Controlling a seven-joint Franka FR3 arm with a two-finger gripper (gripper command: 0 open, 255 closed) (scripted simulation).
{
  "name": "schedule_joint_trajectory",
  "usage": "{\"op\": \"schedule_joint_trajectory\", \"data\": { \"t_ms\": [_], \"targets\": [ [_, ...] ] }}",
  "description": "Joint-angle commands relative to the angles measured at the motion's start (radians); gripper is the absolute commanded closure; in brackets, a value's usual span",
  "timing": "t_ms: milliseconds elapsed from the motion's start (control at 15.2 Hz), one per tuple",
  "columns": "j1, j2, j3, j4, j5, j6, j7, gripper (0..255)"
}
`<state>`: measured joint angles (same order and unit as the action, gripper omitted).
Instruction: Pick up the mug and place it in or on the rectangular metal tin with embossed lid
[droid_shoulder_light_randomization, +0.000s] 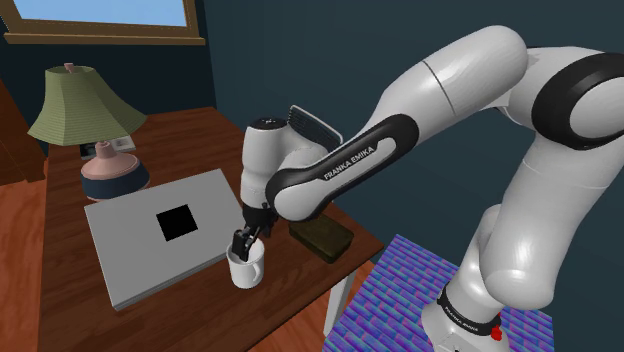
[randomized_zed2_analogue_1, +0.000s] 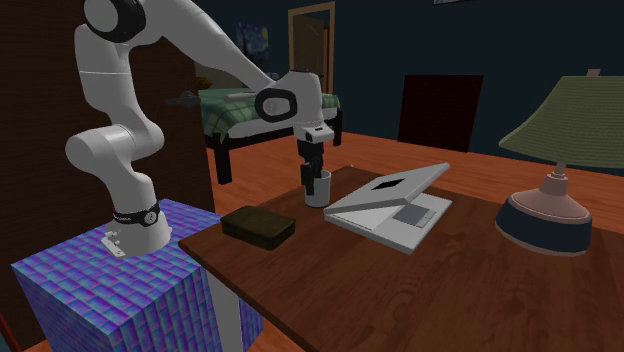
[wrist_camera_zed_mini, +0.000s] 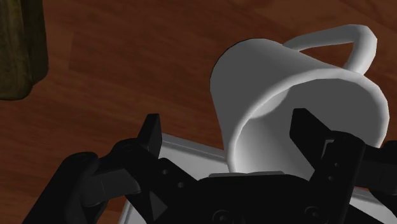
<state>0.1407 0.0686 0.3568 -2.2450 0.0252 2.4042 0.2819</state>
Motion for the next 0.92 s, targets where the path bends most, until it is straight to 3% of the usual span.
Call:
{"op": "schedule_joint_trajectory", "data": {
  "t_ms": [0, 264, 330, 858],
  "targets": [
    [0.000, 0.001, 0.000, -0.001, -0.001, 0.003, 0.001, 0],
    [0.000, 0.001, 0.000, -0.001, -0.001, 0.002, 0.001, 0],
    [0.000, 0.001, 0.000, -0.001, -0.001, 0.002, 0.001, 255],
    [0.000, 0.001, 0.000, -0.001, -0.001, 0.002, 0.001, 255]
  ]
}}
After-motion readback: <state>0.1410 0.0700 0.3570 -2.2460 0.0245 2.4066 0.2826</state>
